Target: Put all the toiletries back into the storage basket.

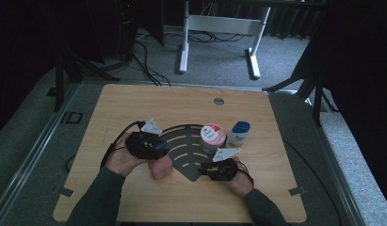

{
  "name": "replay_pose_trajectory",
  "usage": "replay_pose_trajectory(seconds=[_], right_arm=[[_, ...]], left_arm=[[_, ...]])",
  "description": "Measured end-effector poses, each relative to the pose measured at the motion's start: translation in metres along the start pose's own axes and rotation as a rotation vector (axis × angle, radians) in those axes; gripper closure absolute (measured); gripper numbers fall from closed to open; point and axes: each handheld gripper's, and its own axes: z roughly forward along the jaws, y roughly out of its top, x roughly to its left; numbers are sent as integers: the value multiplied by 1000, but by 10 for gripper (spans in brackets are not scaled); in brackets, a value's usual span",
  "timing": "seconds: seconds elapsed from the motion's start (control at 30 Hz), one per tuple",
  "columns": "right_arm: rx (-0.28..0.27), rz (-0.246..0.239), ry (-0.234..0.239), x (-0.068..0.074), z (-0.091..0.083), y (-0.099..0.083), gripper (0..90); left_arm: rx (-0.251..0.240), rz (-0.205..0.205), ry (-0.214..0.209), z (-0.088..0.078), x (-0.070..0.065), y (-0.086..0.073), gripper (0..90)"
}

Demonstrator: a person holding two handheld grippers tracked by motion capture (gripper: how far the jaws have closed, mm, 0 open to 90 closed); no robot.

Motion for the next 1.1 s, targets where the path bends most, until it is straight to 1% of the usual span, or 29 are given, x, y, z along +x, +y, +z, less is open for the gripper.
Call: replay_pose_trajectory(seconds=[0.2,0.37,0.43,0.67,0.77,0.93,1.1], right_arm=[[0,-1,0,0,0,0,686],[1,-1,0,0,0,0,686],[1,-1,0,0,0,0,686],[1,-2,-1,0,0,0,686],[1,-2,-1,0,0,0,686],[1,-2,-1,0,0,0,686],[1,-3,-1,0,0,0,686]], left_arm=[[-5,22,-27,2,-8,5,587],[-11,27,-54,5,-14,8,587],[-5,40,-59,6,-17,10,587],[6,60,-81,12,-24,14,586],[15,75,-95,15,-26,18,585],[20,96,-102,22,-31,25,586],[6,94,-110,26,-32,31,586]])
